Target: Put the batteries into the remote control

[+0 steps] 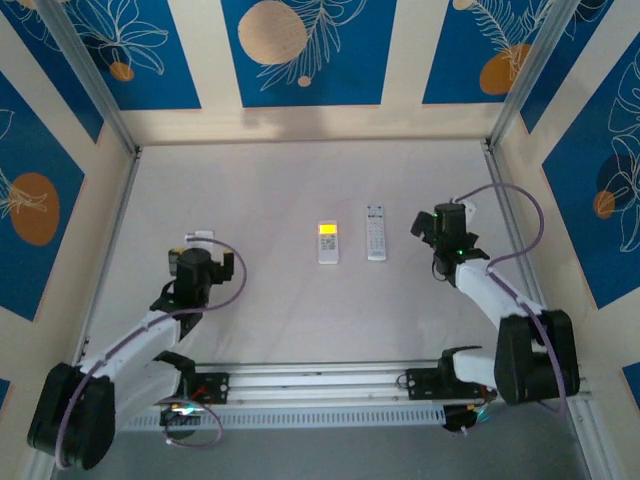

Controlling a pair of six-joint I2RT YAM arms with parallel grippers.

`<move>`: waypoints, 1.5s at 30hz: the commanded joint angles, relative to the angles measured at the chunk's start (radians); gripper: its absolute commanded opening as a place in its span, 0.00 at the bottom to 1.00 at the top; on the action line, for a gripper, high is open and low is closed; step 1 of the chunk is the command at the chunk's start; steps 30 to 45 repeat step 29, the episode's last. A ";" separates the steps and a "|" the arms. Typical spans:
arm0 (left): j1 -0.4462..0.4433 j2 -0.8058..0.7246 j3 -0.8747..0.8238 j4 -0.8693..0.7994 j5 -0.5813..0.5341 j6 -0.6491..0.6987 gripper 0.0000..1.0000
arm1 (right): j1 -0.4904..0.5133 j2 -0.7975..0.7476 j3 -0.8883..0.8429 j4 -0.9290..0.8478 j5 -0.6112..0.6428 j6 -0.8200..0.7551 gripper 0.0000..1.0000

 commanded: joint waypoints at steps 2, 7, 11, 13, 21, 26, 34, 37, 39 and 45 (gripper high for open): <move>0.127 0.139 -0.052 0.387 0.077 0.057 1.00 | -0.031 0.156 -0.111 0.549 -0.130 -0.252 1.00; 0.226 0.339 -0.020 0.634 0.277 0.084 1.00 | -0.100 0.252 -0.227 0.835 -0.433 -0.292 0.99; 0.306 0.562 0.019 0.777 0.496 0.025 1.00 | -0.061 0.245 -0.195 0.770 -0.376 -0.327 0.99; 0.305 0.567 0.045 0.729 0.530 0.042 1.00 | -0.081 0.243 -0.191 0.756 -0.421 -0.320 0.99; 0.300 0.580 0.061 0.725 0.539 0.054 1.00 | -0.078 0.249 -0.189 0.757 -0.438 -0.332 0.99; 0.300 0.578 0.067 0.712 0.557 0.062 1.00 | -0.078 0.249 -0.191 0.763 -0.443 -0.332 0.99; 0.300 0.577 0.067 0.711 0.557 0.062 1.00 | -0.072 0.242 -0.207 0.787 -0.467 -0.352 0.99; 0.300 0.577 0.067 0.711 0.557 0.062 1.00 | -0.072 0.242 -0.207 0.787 -0.467 -0.352 0.99; 0.300 0.577 0.067 0.711 0.557 0.062 1.00 | -0.072 0.242 -0.207 0.787 -0.467 -0.352 0.99; 0.300 0.577 0.067 0.711 0.557 0.062 1.00 | -0.072 0.242 -0.207 0.787 -0.467 -0.352 0.99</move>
